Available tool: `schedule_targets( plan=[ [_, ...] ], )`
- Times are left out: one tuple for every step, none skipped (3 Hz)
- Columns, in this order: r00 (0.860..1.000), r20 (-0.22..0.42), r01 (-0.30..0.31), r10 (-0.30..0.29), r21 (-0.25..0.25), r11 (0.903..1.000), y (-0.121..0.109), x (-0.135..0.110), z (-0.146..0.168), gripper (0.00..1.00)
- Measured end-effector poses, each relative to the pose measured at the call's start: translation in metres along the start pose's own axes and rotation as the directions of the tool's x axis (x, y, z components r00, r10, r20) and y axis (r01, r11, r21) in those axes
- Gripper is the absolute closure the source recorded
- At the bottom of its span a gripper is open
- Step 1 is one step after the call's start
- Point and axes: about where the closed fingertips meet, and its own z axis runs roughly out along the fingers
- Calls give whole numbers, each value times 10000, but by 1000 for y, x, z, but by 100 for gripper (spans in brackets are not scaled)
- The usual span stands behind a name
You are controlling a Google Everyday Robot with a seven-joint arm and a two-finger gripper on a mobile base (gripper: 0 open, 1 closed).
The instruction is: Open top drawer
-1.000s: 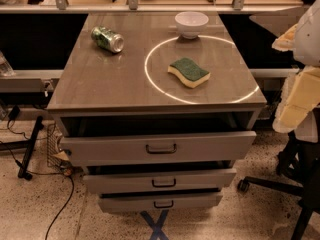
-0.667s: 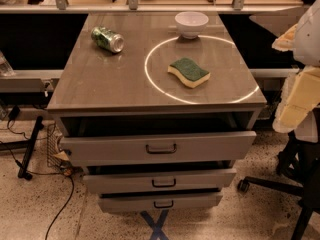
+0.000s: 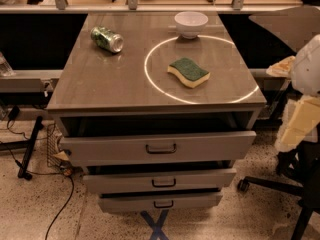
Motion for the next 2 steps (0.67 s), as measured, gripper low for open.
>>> schedule_targets(
  plan=[
    [9983,392,443,-421,-547,9975,11,10,45,0],
    [9952,534,885,-825,-1223,9885,34,16,107,0]
  ],
)
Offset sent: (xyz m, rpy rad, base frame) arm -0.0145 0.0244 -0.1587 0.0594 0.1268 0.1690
